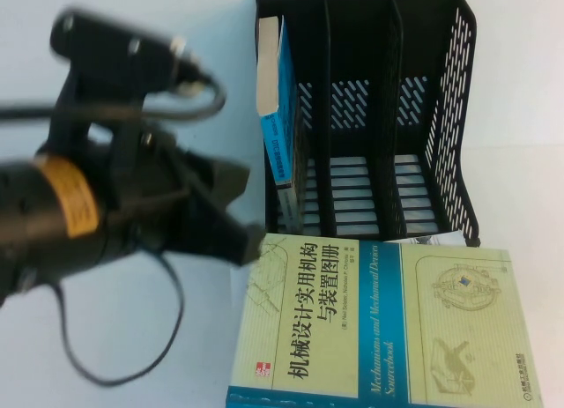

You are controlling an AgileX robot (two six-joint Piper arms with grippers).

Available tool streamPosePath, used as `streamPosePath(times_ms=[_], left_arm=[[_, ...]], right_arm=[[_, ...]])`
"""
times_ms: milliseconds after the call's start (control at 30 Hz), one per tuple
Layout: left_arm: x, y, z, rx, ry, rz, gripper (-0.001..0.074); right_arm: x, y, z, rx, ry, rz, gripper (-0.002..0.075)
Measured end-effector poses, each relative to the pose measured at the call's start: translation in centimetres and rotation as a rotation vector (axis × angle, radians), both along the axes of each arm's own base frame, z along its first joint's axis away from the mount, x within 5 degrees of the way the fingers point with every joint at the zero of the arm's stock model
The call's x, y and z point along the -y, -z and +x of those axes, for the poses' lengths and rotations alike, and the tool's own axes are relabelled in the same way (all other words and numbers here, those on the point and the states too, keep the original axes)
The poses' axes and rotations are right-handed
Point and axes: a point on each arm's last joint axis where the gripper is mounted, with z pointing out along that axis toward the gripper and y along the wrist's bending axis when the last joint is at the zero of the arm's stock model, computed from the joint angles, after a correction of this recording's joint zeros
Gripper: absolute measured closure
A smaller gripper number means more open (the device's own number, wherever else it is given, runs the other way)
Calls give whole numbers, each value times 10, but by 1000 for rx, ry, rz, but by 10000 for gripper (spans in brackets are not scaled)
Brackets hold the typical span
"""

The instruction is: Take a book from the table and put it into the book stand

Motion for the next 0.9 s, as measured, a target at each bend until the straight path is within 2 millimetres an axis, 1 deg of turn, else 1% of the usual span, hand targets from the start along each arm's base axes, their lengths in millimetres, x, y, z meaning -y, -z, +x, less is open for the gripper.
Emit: streamPosePath(times_ms=[67, 167, 433, 800, 900], left_arm=[[-2, 12, -3, -23, 0, 21, 735], [-3, 19, -4, -32, 3, 34, 736], [-5, 18, -5, -30, 3, 36, 737], [-7, 23, -7, -74, -5, 79, 737], [-9, 24, -7, -62, 4, 118, 737]], right_arm=[[0, 9, -2, 11, 1, 2, 729], [1, 13, -3, 33, 2, 7, 729], [1, 13, -3, 39, 2, 8, 729], [1, 13, -3, 39, 2, 8, 729], [1, 13, -3, 39, 2, 8, 729]])
